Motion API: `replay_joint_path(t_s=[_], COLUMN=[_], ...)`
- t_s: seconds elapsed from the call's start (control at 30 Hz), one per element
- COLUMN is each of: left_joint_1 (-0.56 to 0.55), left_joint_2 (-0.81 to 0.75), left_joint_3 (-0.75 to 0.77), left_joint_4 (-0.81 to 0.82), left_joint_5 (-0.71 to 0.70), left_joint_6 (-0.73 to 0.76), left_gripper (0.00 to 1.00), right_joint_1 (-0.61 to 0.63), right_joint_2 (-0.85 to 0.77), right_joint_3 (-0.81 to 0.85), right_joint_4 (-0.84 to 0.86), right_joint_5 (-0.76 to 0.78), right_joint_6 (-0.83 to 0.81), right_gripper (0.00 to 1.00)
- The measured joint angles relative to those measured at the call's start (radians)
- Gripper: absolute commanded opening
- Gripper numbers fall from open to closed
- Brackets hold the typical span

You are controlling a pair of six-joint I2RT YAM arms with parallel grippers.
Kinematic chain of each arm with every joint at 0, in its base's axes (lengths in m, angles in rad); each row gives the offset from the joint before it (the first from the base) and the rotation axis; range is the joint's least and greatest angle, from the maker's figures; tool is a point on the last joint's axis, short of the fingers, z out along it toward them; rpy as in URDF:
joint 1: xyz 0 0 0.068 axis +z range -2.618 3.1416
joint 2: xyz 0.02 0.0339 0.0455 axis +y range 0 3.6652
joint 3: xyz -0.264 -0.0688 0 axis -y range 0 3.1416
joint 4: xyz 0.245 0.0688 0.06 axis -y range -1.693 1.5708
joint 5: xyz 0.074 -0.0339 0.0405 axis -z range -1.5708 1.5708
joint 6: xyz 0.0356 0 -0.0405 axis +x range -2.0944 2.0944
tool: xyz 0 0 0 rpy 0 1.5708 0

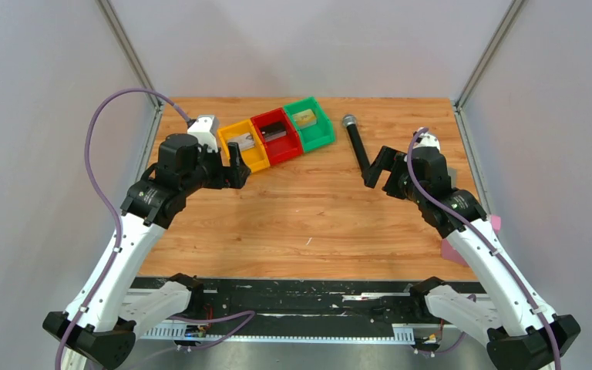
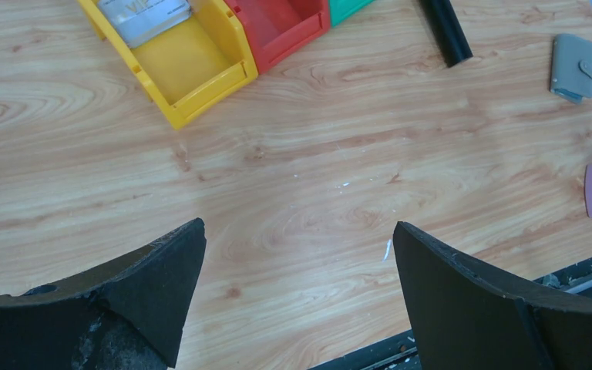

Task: Take the credit cards out of the card holder
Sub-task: Move the card holder to the center of the board.

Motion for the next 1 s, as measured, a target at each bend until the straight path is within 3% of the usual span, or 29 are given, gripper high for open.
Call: replay_joint_path(t_s=[0.5,0.67,0.83,1.0], left_joint_1=[0.000,0.000,0.000,0.000], left_joint_2=[-0.009,-0.029,-0.050,-0.061], left_joint_3=[-0.004,-0.027,-0.080,-0.107], left_joint_4=[-0.004,-0.008,-0.008,-0.010], left_joint_5=[-0.016,-0.024,-0.025,-0.027], left_joint_6=[-0.016,-0.018,-0.018,-0.026], left_gripper=[1.00,1.00,1.00,1.00], right_joint_1=[0.000,0.000,-0.013,-0.097], right_joint_2=[0.054,0.154,0.377,0.574], right_joint_3=[0.027,0.059,0.132,0.200], right_joint_4=[0.019,0.064,0.134,0.166], right_joint_5=[0.053,0.185,0.381,0.443], right_joint_6=[-0.027,-0.130,-0.277,-0.372], right_gripper=[0.99,0.96,0.86,0.69])
